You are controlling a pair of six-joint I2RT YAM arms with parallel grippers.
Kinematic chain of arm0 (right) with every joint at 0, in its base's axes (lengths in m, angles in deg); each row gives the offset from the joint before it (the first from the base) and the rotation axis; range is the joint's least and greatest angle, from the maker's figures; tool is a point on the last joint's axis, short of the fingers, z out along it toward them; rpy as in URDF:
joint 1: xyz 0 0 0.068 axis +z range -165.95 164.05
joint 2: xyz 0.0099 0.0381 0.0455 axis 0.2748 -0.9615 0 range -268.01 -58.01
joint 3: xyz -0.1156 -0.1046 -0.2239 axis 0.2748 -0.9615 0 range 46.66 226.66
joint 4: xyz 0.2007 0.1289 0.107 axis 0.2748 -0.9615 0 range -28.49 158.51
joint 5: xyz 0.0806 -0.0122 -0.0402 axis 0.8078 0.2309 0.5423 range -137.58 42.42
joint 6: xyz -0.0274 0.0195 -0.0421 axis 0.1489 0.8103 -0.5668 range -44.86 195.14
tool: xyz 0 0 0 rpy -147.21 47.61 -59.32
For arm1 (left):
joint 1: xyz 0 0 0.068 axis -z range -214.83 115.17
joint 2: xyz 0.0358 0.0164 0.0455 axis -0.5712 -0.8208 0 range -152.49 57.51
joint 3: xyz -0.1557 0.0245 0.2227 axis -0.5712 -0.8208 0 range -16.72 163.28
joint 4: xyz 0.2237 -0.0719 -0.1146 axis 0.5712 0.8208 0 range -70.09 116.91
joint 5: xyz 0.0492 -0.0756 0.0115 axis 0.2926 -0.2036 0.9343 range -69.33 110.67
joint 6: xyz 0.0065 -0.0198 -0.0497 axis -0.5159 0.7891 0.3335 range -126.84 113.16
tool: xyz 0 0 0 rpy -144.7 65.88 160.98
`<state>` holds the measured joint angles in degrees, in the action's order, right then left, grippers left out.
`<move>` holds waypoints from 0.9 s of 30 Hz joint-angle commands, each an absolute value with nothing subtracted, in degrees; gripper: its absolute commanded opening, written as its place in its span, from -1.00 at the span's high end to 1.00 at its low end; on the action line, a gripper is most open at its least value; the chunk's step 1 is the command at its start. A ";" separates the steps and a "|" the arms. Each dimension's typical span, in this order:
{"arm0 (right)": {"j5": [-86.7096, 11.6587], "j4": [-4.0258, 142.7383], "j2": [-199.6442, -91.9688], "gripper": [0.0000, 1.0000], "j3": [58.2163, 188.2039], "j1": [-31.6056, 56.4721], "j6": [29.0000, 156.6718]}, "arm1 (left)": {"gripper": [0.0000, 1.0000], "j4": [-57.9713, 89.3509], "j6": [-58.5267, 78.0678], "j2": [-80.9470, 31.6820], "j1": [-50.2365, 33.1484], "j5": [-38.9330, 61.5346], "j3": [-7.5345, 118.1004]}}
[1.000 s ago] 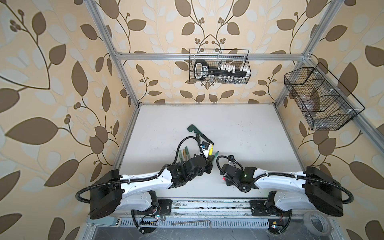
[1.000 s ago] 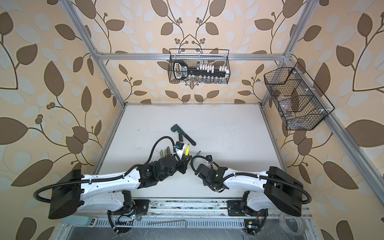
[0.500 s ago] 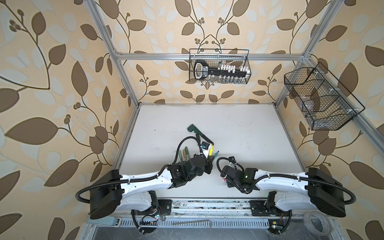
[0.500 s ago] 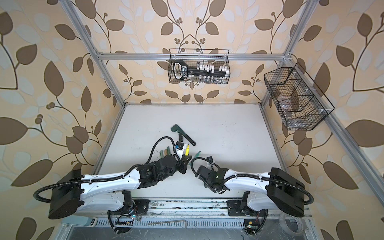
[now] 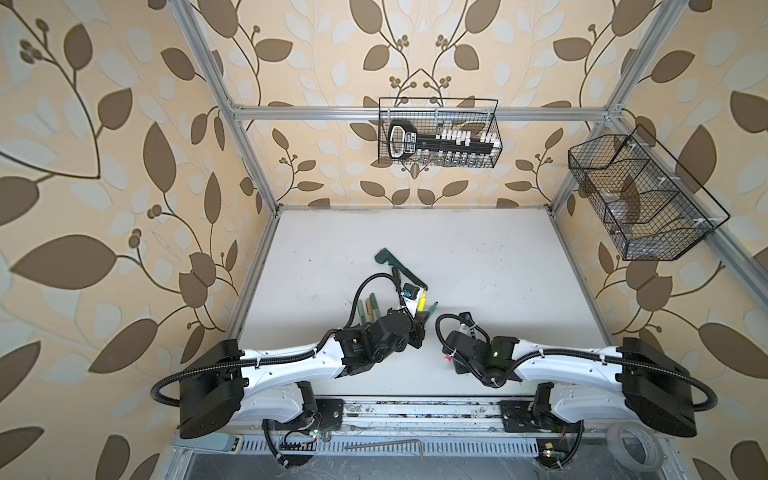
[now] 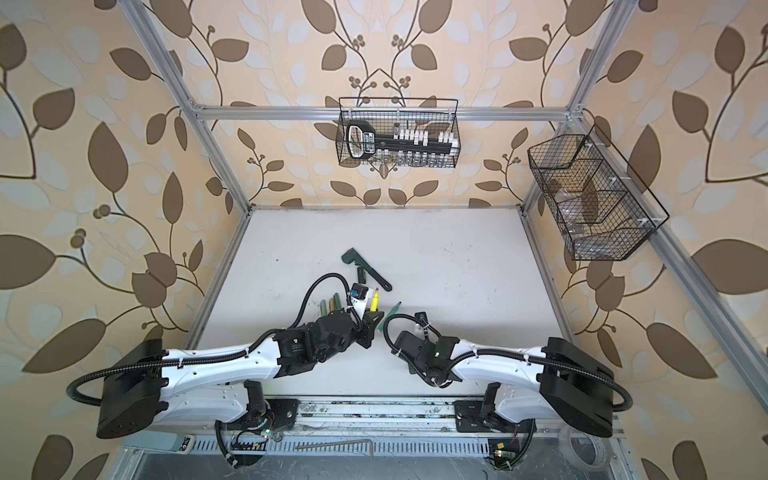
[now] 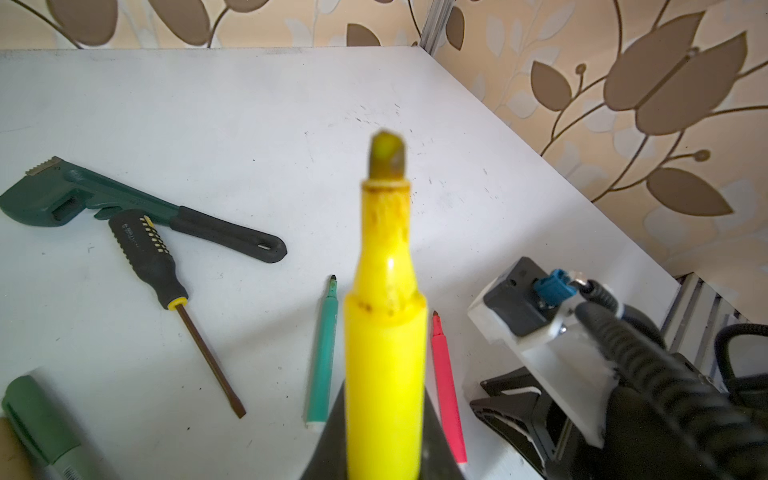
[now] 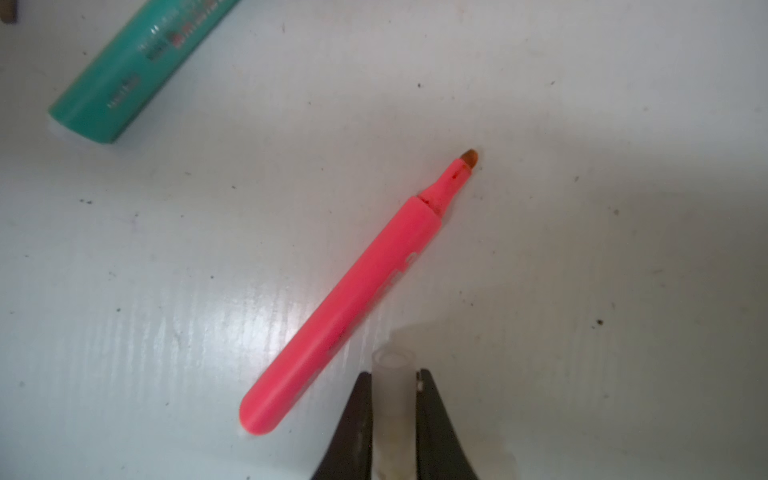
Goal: Insert the pens into the pen caps
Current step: 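Grasp a translucent cap with the right gripper and lift it upright, then move the right gripper with the cap above the highlighter tip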
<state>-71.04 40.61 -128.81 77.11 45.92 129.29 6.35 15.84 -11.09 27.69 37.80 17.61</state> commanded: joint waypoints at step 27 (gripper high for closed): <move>-88.21 76.62 -93.53 0.90 69.73 48.20 135.58 | 1.00 -9.62 10.71 -5.32 27.31 16.35 11.66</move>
<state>-87.11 67.51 -92.66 69.27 47.82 136.30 -5.43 11.62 -6.21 27.69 19.04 11.99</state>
